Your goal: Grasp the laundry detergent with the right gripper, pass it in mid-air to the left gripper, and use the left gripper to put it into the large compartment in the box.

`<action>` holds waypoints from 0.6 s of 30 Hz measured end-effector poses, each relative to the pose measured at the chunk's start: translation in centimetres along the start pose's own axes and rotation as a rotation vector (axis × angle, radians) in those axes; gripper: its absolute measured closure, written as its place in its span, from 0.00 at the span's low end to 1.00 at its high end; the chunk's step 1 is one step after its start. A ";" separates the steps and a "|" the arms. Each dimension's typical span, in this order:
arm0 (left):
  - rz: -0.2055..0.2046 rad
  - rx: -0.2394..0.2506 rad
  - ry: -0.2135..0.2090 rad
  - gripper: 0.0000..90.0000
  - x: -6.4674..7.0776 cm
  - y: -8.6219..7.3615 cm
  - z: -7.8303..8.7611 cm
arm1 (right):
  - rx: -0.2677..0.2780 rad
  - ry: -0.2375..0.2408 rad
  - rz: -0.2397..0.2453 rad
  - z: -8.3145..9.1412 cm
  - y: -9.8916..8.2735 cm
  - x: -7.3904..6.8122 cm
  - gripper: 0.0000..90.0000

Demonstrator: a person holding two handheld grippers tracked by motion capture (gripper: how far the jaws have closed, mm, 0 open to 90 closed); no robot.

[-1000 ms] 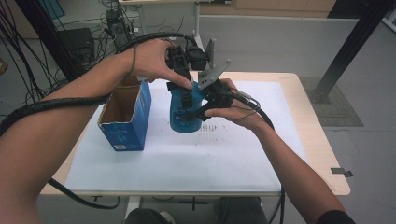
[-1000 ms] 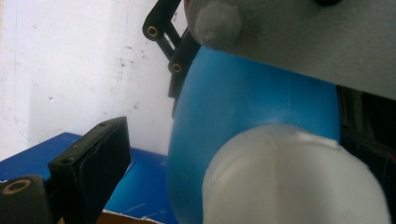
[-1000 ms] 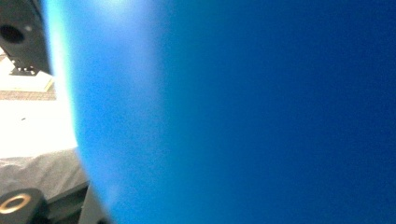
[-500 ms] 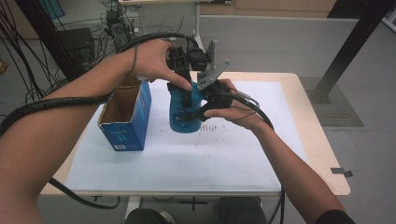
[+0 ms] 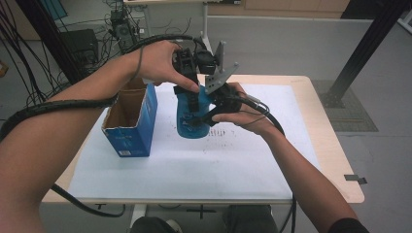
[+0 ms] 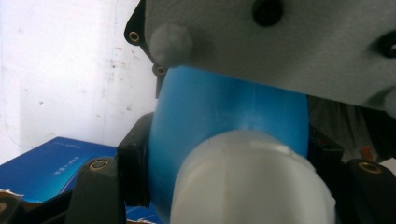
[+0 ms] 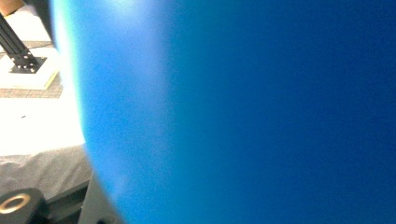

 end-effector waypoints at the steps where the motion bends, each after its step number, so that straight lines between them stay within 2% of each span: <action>1: -0.001 0.000 0.001 0.40 0.0 0.0 0.0 | -0.004 -0.001 -0.001 0.0 0.0 0.0 0.48; 7: -0.010 -0.021 0.008 0.40 0.0 -0.1 -0.1 | -0.010 -0.001 -0.001 -0.1 -0.1 -0.1 0.48; 18: -0.003 -0.018 0.000 0.40 0.0 -0.3 -0.3 | -0.008 0.008 -0.006 -0.3 -0.1 -0.2 0.48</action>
Point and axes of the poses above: each handheld gripper's, and its own axes: z roughly backward along the jaws, y roughly out of its top, x roughly to its right, the point moved 9 cm from there along -z, roughly forward along the jaws, and after that the axes turned 1 degree about y, right-handed, at the moved point
